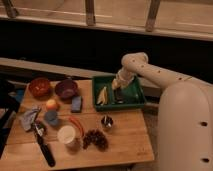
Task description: Wipe tray with eraser
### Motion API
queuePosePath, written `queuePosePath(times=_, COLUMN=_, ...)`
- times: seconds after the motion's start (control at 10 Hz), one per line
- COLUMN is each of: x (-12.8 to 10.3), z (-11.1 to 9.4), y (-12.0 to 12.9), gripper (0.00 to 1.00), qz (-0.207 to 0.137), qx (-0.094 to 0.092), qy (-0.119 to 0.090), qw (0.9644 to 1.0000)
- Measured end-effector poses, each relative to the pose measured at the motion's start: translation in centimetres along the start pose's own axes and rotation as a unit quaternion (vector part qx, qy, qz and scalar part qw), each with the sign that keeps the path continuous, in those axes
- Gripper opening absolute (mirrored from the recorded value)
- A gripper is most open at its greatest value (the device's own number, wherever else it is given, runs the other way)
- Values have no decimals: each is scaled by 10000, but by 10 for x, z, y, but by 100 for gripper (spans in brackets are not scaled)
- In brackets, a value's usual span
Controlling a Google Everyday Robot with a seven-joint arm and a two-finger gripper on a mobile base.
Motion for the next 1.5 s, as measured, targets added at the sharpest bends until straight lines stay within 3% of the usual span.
queuePosePath(times=0.3, x=-50, z=6, y=-23, gripper=0, qz=-1, qx=103, qy=-126, qw=9999)
queuePosePath(times=0.5, x=-65, z=6, y=-26, gripper=0, qz=-98, qx=63, qy=-183, qw=9998)
queuePosePath(times=0.7, x=-66, z=5, y=-17, gripper=0, qz=-250, qx=-39, qy=-197, qw=9995)
queuePosePath(times=0.9, x=-50, z=2, y=1, gripper=0, qz=-460, qx=-191, qy=-151, qw=9986)
queuePosePath(times=1.1, x=-18, z=1, y=28, gripper=0, qz=-697, qx=-321, qy=2, qw=9971)
queuePosePath(times=1.3, x=10, z=1, y=44, gripper=0, qz=-761, qx=-333, qy=122, qw=9965)
queuePosePath(times=1.5, x=26, z=0, y=44, gripper=0, qz=-676, qx=-217, qy=186, qw=9973)
